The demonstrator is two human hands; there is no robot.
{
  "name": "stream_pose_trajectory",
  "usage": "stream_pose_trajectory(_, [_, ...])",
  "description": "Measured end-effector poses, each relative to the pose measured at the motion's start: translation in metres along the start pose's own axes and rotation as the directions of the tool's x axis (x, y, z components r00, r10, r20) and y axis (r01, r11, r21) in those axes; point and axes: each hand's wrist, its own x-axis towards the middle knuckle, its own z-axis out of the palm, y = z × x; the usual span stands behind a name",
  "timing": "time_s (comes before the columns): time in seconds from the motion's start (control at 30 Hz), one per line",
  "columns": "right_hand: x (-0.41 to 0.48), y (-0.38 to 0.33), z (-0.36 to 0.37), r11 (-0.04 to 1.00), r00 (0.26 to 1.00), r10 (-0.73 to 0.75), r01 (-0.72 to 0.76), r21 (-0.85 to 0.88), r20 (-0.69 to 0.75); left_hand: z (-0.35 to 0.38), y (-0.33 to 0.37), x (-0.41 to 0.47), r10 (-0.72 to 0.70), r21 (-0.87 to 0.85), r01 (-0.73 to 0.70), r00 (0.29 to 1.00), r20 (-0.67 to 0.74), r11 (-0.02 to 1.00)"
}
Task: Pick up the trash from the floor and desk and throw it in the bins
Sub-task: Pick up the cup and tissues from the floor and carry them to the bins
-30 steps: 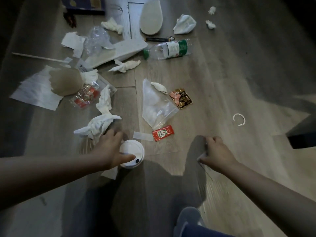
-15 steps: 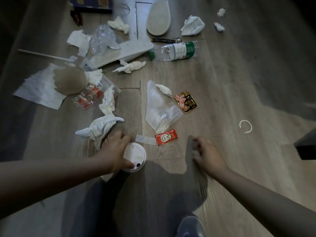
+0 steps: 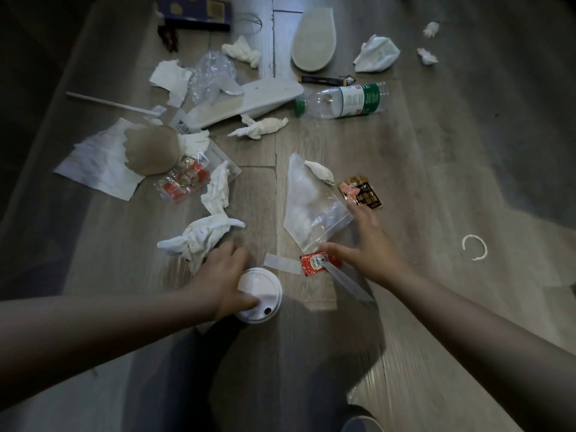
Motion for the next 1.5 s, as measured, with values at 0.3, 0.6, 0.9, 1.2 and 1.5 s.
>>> stream_pose_trajectory(0.3, [-0.045,0.021,0.017,0.956,0.974,0.183,-0.145,-0.256,0.131,0.016,0.011,-0.002,0.102,0.136,-0.108,0.994,0.051,0.985])
stream_pose_trajectory(0.6, [-0.047,0.021,0.036,0.954,0.995,0.047,-0.019,-0.299,0.085,0.014,0.009,-0.001,0.100,0.028,-0.103,0.992,0.080,0.994])
stream_pose_trajectory(0.9, [-0.033,0.003,0.039,0.930,0.980,-0.182,0.196,-0.311,0.074,-0.033,-0.024,-0.008,0.131,0.057,-0.132,0.991,0.015,0.990])
stream_pose_trajectory(1.2, [-0.009,-0.025,0.058,0.902,0.975,-0.146,0.200,-0.383,0.166,-0.079,-0.067,0.007,-0.080,0.038,0.084,0.993,-0.089,0.996])
stream_pose_trajectory(1.5, [0.010,-0.027,0.050,0.885,0.979,0.142,-0.059,-0.463,0.148,-0.063,-0.078,0.031,-0.305,0.047,0.304,0.952,0.003,0.951])
